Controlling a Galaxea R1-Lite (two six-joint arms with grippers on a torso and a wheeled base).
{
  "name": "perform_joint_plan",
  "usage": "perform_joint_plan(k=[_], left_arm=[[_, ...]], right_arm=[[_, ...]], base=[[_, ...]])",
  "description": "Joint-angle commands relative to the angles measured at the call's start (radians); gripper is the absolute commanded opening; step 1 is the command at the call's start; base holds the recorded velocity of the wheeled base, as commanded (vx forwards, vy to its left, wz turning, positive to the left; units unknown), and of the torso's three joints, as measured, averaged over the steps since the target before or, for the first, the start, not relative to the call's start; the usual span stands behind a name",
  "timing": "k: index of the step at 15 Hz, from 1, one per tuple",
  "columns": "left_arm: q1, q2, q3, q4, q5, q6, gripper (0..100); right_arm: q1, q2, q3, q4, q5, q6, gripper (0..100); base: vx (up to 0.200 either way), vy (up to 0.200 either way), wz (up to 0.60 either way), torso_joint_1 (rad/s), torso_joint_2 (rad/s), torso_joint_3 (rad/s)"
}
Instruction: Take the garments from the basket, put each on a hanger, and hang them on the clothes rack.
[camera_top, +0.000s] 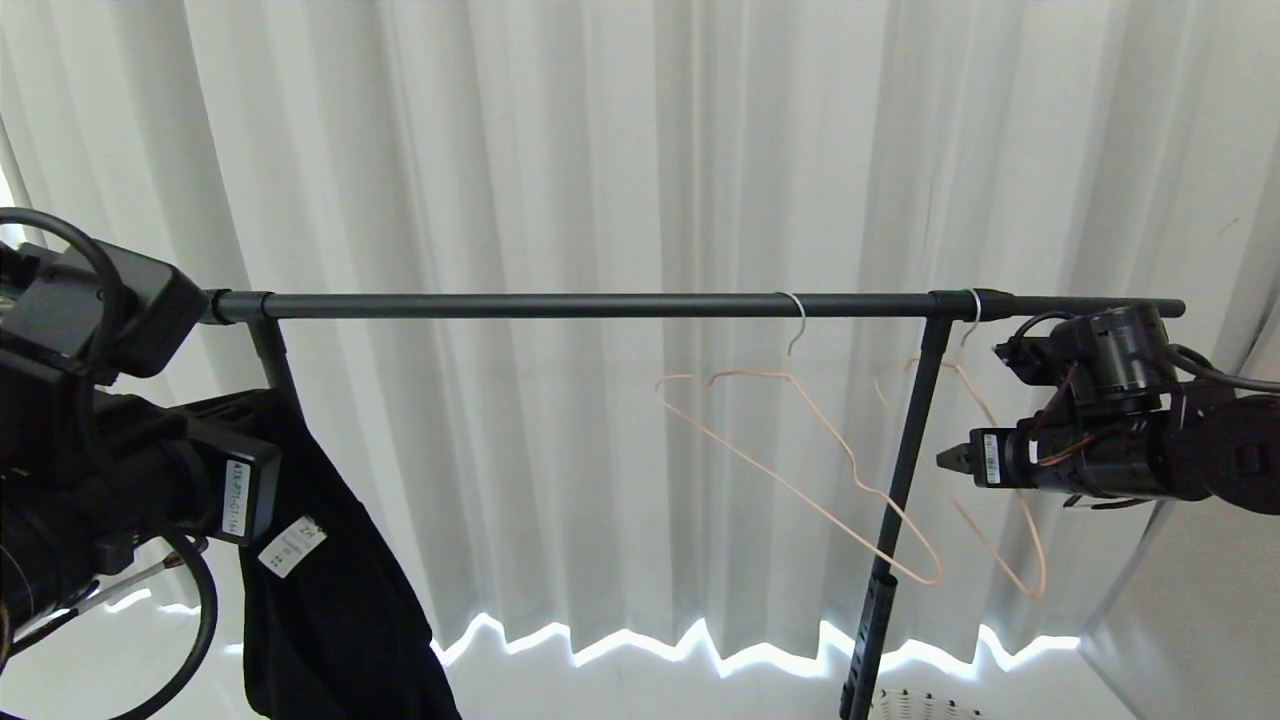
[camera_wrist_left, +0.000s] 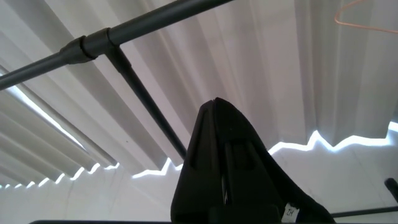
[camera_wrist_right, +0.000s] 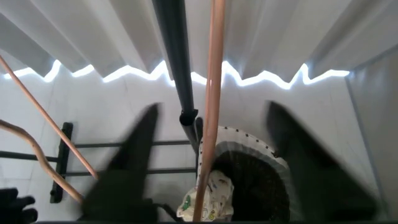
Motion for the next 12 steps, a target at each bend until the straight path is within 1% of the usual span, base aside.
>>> perform_joint_plan(k=[1,5,9,11,12], left_arm=[[0.0,0.002,0.0,-0.001,0.0,0.0,0],[0.0,-0.001,0.008,-0.001,0.0,-0.002,0],[0.0,-0.001,0.014,-0.001,-0.001,-0.002,0],[0.0,-0.001,0.017,-0.001,-0.001,-0.003,0],[0.0,-0.003,0.015,-0.001,-0.001,-0.003,0]], right_arm=[[0.001,-0.003,-0.002,-0.001,0.0,-0.001,0],[0.001,-0.009,-0.002,-0.009,-0.001,-0.001,0],[0.006,-0.064,0.0,-0.009,-0.006,-0.001,0],[0.004,-0.1,0.004,-0.009,-0.02,-0.001,0],[0.004,-0.117,0.006,-0.009,-0.038,-0.001,0]], base=[[0.0,0.0,0.0,0.0,0.0,0.0],[0.0,0.0,0.0,0.0,0.0,0.0],[0.0,0.0,0.0,0.0,0.0,0.0],[0.0,0.0,0.0,0.0,0.0,0.0],[0.0,0.0,0.0,0.0,0.0,0.0]])
